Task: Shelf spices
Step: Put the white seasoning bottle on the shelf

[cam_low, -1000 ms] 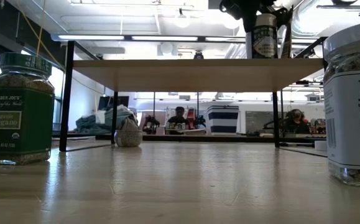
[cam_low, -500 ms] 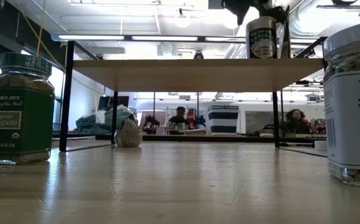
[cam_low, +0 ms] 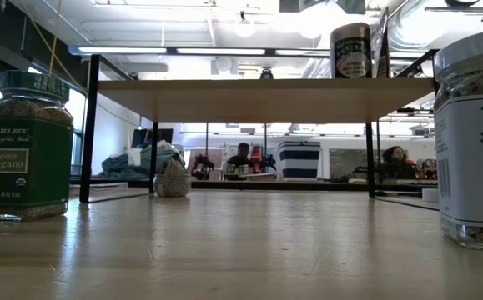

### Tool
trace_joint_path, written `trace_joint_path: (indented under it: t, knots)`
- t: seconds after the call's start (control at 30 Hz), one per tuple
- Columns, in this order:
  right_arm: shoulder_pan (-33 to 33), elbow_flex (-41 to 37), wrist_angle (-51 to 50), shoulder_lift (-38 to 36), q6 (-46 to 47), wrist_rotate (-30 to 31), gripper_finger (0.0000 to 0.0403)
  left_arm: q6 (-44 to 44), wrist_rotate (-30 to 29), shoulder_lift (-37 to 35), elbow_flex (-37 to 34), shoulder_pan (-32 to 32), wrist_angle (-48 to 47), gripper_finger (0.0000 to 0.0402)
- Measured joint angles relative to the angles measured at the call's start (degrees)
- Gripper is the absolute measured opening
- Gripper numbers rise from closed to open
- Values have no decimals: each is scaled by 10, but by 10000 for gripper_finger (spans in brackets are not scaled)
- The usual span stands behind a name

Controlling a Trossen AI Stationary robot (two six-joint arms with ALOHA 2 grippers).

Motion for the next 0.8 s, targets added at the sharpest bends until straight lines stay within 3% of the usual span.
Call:
trace_joint_path:
  t: [0.13, 0.23, 0.4, 0.57, 0.8]
  knots:
    - [59, 4, 186, 5, 38, -20, 321, -34, 60, -13, 0, -22, 3, 376]
    - [106, 5, 234, 19, 51, -2, 321, -46, 80, -23, 0, -43, -5, 376]
    - [174, 4, 100, 37, 151, 9, 321, -48, 122, -32, 1, -86, -91, 376]
    - [250, 4, -15, 41, 232, -23, 321, -26, 106, -30, 0, -132, -124, 376]
    - [346, 0, -241, 79, 334, 109, 321, -49, 5, -31, 0, -205, -108, 376]
